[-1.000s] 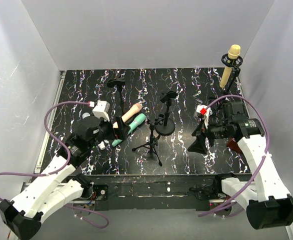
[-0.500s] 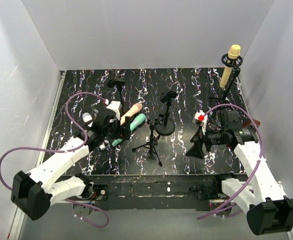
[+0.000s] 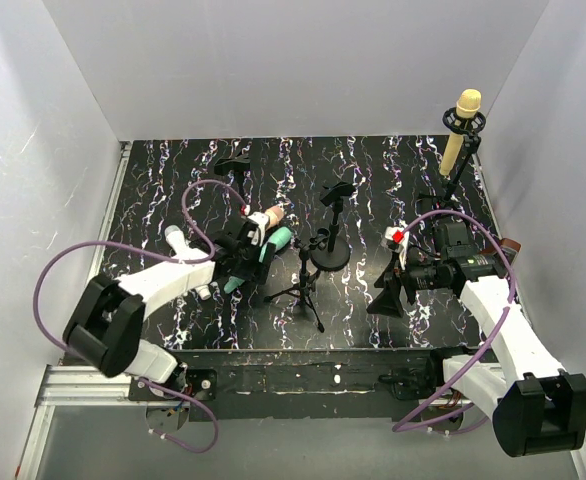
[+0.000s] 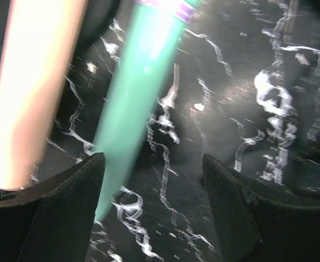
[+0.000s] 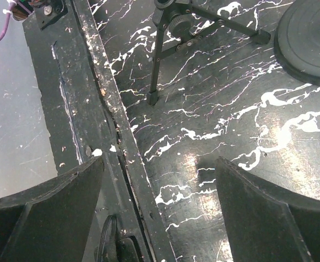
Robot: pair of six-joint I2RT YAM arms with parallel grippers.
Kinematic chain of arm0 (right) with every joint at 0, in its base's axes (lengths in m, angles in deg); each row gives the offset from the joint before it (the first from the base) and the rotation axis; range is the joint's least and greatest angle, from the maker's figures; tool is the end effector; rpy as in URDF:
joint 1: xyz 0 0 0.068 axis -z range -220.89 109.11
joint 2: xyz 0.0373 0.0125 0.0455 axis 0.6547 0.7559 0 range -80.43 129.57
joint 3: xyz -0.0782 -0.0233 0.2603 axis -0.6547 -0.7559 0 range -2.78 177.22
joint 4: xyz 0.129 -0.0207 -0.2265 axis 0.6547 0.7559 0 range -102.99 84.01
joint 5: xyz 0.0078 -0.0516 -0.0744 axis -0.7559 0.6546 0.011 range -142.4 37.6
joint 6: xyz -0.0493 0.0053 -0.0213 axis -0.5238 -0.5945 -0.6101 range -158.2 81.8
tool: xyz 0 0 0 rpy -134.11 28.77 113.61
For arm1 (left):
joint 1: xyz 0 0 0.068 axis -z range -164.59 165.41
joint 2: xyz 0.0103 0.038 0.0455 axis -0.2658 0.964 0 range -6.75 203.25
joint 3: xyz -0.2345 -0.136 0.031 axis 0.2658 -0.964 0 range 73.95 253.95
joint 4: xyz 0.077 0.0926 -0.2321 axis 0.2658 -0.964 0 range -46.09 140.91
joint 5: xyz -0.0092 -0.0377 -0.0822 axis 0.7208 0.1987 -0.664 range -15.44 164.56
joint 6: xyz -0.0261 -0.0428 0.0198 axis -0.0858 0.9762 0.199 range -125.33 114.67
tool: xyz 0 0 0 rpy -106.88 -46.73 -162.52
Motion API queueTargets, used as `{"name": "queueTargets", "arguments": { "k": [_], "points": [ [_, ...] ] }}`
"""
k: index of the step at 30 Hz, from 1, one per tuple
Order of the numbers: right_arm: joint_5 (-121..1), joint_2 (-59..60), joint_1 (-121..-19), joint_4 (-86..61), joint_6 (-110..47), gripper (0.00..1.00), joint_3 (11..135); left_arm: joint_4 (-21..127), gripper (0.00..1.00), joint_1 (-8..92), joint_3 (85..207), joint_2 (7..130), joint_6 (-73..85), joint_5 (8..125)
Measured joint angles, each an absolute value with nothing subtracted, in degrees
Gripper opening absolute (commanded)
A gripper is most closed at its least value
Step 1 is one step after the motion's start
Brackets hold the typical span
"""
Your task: Attach the microphones to the stand
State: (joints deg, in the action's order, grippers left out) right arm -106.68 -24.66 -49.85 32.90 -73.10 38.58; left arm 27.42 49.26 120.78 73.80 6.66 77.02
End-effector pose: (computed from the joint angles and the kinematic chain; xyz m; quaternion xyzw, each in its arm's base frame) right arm 0.1642 0.0551 0.2466 -0.4297 0.7542 0.3785 0.3213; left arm 0.2277 -0.1508 0.1957 0.1759 0.9429 -0.0909 0.2680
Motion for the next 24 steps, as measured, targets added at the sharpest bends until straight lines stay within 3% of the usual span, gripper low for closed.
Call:
{"name": "queueTargets", "arguments": {
  "k": [7,10,14,16,24],
  "points": [
    [-107.5,-24.6,-49.5,32.9,-73.9,0.89,38.6,28.9,0.65,49.0,123.7,83.0,4.1,78.7],
    [-107.9,-24.3,-49.5,32.9,-74.3,0.89,38.6,29.0,0.50,49.0,124.0,85.0,3.7,79.1],
    [-108.1,-23.8,-49.5,33.0,-74.6,0.89,38.6,29.0,0.14,49.0,124.0,85.5,3.5,79.4],
    [-108.1,-23.7,-49.5,33.1,-74.7,0.89,38.6,29.0,0.01,49.0,124.1,85.5,3.4,79.0],
    [-109.0,-24.1,-48.8,33.9,-76.4,0.89,38.6,25.3,0.00,49.0,124.0,77.7,5.7,76.2]
  ]
}}
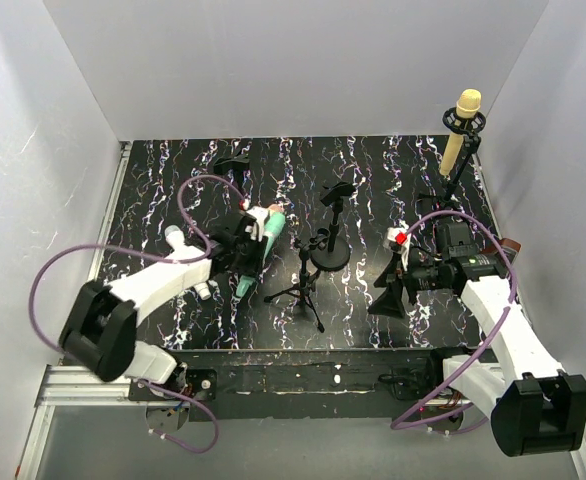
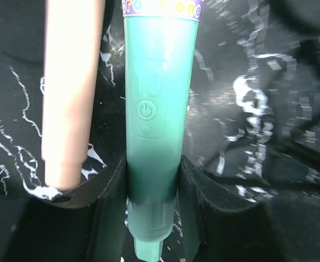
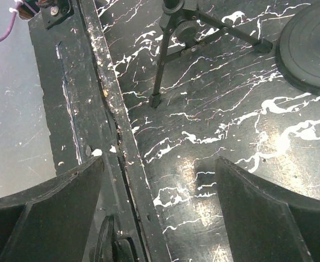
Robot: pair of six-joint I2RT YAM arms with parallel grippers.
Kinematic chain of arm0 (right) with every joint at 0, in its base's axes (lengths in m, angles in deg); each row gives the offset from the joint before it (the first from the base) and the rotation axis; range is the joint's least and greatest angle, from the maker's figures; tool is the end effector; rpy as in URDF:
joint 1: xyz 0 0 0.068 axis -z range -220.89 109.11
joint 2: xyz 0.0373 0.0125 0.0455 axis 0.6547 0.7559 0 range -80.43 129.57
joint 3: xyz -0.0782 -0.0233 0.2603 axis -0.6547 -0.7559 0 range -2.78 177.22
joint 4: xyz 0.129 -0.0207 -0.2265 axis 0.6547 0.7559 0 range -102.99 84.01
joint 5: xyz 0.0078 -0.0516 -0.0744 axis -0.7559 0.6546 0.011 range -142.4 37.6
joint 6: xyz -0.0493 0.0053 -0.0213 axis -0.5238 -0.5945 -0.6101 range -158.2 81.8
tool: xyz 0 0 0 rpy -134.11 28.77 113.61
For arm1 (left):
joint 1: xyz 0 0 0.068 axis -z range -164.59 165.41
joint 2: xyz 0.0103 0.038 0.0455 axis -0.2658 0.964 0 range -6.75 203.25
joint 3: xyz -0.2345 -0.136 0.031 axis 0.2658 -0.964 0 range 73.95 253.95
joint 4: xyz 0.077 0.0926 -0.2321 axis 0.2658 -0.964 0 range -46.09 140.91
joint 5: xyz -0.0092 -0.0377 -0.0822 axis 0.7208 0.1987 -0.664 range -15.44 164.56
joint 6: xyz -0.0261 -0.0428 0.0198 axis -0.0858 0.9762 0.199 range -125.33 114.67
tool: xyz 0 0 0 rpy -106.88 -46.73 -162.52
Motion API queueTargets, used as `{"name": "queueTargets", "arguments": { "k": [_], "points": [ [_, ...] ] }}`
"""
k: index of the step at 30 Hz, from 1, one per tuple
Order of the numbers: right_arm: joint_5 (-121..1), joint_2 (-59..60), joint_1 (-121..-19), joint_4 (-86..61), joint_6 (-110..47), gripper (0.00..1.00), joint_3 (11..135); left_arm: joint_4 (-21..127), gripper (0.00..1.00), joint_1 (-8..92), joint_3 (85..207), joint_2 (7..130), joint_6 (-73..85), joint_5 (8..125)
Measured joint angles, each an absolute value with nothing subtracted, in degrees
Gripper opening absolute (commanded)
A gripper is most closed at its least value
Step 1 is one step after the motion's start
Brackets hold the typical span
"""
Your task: Attach the microphones to the stand
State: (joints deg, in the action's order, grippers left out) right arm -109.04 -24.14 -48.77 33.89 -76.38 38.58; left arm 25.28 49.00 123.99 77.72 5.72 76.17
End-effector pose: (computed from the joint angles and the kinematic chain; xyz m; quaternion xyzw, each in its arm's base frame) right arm 0.1643 0.0527 0.2455 -0.4404 0.7405 0.3881 0.3272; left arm 0.2382 -0.1570 0.1923 0.1852 0.9481 -0.0855 0.2441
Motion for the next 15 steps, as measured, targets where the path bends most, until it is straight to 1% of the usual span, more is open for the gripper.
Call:
{"name": "queueTargets", "arguments": {
  "k": [3,7,11,15],
  "points": [
    [-109.4,-25.3,-48.5,34.8,-77.5,0.88,38.6,24.1,0.00,49.0,124.0,68.3,6.8,74.1],
    [-109.1,-26.1,-48.4,39.9,-80.6,0.89,40.7,21.9,0.00,49.0,125.2,56.8,7.5,71.6],
    [-107.7,-26.1,-48.4,46.9,-84.2,0.89,50.8,20.2,0.00,49.0,128.8,48.9,7.6,70.0],
    [-107.6,-25.0,-48.4,52.8,-86.6,0.90,65.8,20.8,0.00,49.0,132.7,44.9,7.8,67.5]
  ]
}}
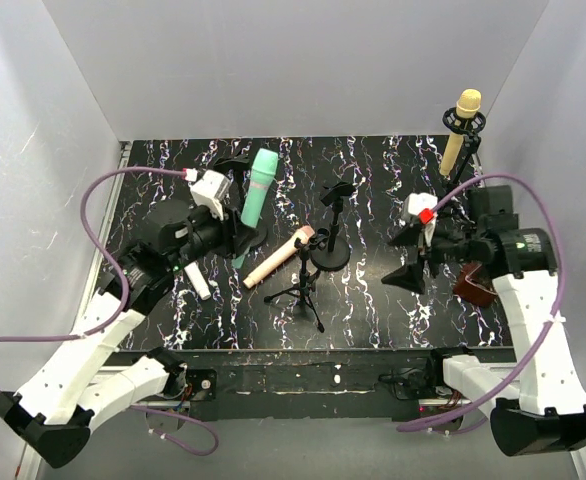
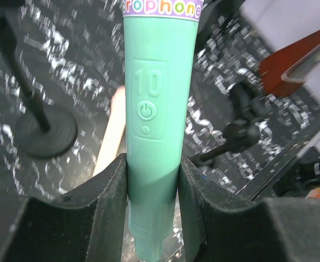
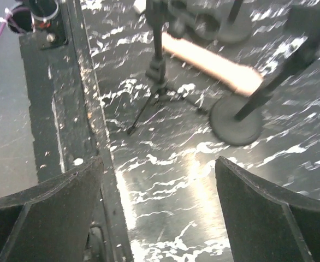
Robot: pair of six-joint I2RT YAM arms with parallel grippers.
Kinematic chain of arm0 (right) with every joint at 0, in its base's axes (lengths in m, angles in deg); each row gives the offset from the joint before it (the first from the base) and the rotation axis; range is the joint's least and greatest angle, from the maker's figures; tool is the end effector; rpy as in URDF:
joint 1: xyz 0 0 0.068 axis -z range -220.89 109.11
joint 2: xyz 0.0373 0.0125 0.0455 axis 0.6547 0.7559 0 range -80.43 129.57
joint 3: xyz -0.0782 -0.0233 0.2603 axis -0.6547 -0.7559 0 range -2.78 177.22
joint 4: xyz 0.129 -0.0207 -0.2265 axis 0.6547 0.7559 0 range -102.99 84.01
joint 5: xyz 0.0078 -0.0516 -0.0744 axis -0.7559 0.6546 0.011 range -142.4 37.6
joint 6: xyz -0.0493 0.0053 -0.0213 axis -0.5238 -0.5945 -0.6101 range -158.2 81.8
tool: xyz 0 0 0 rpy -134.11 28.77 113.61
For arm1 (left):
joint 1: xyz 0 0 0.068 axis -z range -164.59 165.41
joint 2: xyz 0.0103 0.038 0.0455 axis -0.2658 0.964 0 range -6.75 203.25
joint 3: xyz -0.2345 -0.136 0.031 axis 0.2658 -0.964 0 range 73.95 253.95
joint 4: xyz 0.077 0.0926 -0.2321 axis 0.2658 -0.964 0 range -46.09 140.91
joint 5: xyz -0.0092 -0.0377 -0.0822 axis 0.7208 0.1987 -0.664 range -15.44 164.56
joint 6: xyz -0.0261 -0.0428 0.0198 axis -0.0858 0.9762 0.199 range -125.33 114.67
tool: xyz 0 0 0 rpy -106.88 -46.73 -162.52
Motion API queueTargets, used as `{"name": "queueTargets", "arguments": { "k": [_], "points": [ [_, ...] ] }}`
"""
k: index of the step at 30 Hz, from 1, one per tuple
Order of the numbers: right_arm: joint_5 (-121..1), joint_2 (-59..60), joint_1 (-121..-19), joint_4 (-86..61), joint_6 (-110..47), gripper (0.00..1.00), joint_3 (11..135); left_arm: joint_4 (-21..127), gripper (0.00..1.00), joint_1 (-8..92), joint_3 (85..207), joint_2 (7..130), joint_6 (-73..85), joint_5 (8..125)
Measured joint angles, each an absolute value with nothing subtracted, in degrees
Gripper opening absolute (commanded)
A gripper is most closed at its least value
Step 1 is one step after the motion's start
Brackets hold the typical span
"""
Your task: Attach the microphones to the stand
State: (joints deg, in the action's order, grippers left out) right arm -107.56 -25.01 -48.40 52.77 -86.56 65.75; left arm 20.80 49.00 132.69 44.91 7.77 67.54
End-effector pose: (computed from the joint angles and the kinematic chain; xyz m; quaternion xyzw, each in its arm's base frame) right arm 0.1473 0.0489 0.3699 -0.5244 0.6724 0.3120 0.4191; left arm 0.1580 -0.1102 0.3676 0.1813 0.8132 -0.2651 0.4854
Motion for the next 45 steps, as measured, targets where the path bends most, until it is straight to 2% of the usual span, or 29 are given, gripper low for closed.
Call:
{"name": "queueTargets", "arguments": {
  "k": [6,14,23,33,37,39,42,45],
  "points": [
    [-110.5,-23.2,-48.2,57.9,-85.6,0.90,81.0,27.3,0.00,49.0,139.9,44.8,9.8,60.9],
    [-118.0,-20.4,-46.2,55.9,-74.0,0.88,86.4,40.3,0.00,50.4,144.8,52.4,15.4,51.7],
    [-125.3,-13.7,-45.8,37.7,-47.3,0.87,89.3,49.6,0.00,62.5,149.1,65.4,14.2,54.0],
    [-122.8,-11.0,-45.8,11.0,-17.6,0.86,87.3,57.9,0.00,67.1,149.6,73.2,14.4,59.3],
    [-121.4,-10.1,-45.8,4.5,-11.1,0.84,85.8,60.4,0.00,68.7,150.2,74.5,15.0,60.7],
    [-120.6,-9.4,-46.0,2.7,-9.2,0.80,85.4,61.0,0.00,69.2,150.5,74.9,15.3,61.0],
    [-119.9,-8.6,-46.5,1.0,-7.7,0.66,85.4,62.1,0.00,69.9,151.4,76.0,15.5,61.5],
    [-119.9,-8.4,-47.2,-0.3,-7.0,0.31,85.4,62.1,0.00,70.3,152.0,76.8,15.5,61.8]
  ]
}}
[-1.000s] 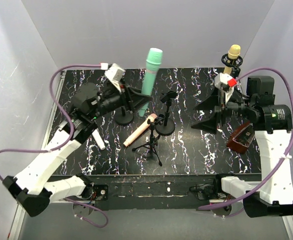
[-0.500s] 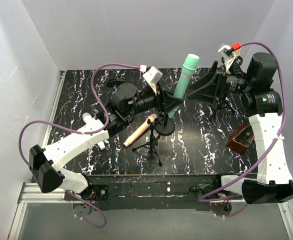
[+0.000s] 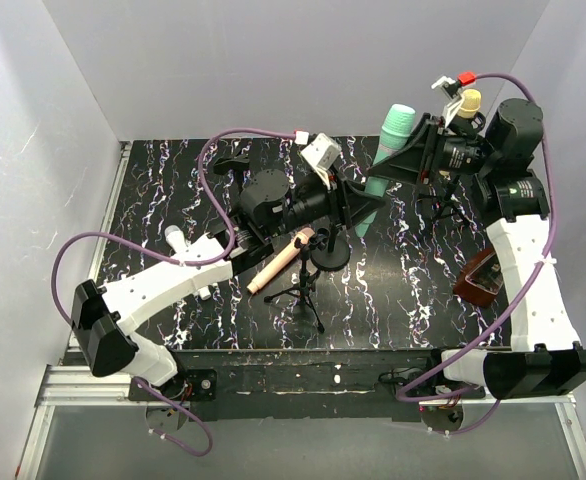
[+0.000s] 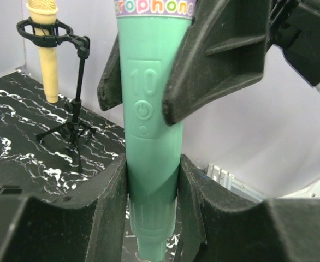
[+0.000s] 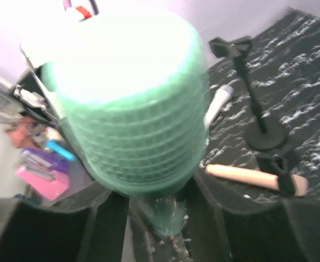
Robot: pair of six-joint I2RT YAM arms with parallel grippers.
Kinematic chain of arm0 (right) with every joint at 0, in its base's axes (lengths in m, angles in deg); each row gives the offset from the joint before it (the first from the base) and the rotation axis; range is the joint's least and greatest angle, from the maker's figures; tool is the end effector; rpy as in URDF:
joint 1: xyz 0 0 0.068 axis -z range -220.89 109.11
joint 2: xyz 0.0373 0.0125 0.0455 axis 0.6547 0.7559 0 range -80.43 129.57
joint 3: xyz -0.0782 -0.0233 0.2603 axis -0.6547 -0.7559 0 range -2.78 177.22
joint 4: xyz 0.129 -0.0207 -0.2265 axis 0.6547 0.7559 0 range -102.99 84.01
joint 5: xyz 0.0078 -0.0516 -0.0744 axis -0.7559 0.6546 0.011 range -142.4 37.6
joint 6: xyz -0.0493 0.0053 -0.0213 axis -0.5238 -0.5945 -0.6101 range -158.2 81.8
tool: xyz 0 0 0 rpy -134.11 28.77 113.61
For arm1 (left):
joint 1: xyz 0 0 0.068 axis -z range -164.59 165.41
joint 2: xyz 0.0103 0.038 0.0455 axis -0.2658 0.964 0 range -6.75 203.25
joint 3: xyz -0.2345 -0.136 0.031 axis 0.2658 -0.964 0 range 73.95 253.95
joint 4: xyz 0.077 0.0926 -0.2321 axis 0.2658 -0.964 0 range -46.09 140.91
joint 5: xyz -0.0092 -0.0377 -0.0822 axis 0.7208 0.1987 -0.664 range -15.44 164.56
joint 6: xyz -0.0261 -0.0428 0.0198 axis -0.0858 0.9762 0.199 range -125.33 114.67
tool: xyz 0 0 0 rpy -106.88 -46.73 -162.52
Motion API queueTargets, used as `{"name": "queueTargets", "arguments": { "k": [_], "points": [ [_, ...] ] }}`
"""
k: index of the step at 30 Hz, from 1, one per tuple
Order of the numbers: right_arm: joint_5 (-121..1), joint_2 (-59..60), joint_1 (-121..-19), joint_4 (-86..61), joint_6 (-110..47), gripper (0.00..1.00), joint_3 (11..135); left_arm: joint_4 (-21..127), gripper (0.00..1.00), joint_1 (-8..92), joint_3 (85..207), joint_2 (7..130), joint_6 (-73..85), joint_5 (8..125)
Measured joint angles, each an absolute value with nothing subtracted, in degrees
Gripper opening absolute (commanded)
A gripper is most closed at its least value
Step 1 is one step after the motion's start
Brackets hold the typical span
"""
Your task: Attach the microphones to the stand
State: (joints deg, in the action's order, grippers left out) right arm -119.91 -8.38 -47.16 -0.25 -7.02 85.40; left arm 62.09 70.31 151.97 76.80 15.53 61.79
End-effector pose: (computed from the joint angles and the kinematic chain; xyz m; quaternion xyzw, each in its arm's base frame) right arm 0.2398 0.0594 0.4956 -0.2719 0.6440 0.5551 0.4507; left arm 0.1938 -0.2894 0.4227 0.2741 0.6139 -0.5111 0.5355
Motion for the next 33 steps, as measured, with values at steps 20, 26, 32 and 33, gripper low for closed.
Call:
{"name": "queueTargets", "arguments": {
  "k": [20,26,32,33],
  "points": [
    [-122.0,-7.5,-55.4,2.8,-21.3,0.01,86.4,45.5,0.97,70.6,139.4,51.2,11.6,69.9],
    [-117.9,-4.0,-62.1,5.5,-28.0,0.01,90.6,34.4,0.96,70.5,138.3,41.4,7.2,75.6],
    [-112.6,-0.3,-65.0,6.4,-31.7,0.01,91.6,29.7,0.97,70.5,126.5,37.7,7.6,80.4],
    [-112.0,0.1,-65.2,6.2,-32.1,0.01,91.3,29.1,0.97,70.5,125.2,37.9,7.7,80.8]
  ]
}}
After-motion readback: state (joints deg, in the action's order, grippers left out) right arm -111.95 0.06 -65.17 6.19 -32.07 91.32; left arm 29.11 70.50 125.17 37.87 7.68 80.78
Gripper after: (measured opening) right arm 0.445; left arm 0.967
